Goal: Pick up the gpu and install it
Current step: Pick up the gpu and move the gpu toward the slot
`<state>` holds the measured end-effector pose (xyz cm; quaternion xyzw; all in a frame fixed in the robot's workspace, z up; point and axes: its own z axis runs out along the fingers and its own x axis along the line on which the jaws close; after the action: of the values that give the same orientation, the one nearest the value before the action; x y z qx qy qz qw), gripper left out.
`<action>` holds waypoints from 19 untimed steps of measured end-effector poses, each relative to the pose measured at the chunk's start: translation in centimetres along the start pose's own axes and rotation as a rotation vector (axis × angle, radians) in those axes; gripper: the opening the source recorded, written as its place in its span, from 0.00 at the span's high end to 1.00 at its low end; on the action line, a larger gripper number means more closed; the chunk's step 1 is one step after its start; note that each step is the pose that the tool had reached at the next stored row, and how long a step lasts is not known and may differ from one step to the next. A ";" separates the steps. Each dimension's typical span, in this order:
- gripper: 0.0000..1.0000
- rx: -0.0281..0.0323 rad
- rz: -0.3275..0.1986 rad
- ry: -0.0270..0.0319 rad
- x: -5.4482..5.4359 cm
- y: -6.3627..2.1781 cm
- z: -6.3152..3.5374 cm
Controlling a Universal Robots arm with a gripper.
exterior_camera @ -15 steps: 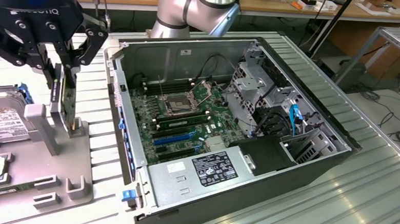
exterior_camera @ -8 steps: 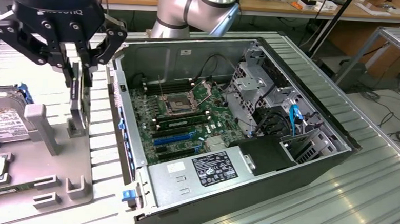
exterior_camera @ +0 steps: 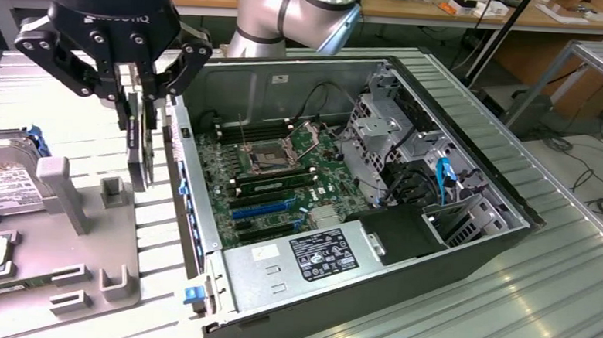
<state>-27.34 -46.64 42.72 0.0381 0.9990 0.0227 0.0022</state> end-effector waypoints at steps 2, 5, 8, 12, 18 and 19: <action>0.73 -0.0001 0.000 0.0003 -0.4 0.03 0.01; 0.73 0.0000 0.000 0.0011 -1.4 0.11 0.01; 0.73 0.0001 0.000 0.0018 -2.2 0.17 0.01; 0.73 0.0002 0.000 0.0026 -3.1 0.24 0.02; 0.73 0.0002 0.000 0.0034 -4.5 0.34 0.03; 0.73 0.0003 0.000 0.0037 -4.9 0.38 0.03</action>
<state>-22.40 -46.64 42.72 0.0382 0.9990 0.0226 0.0004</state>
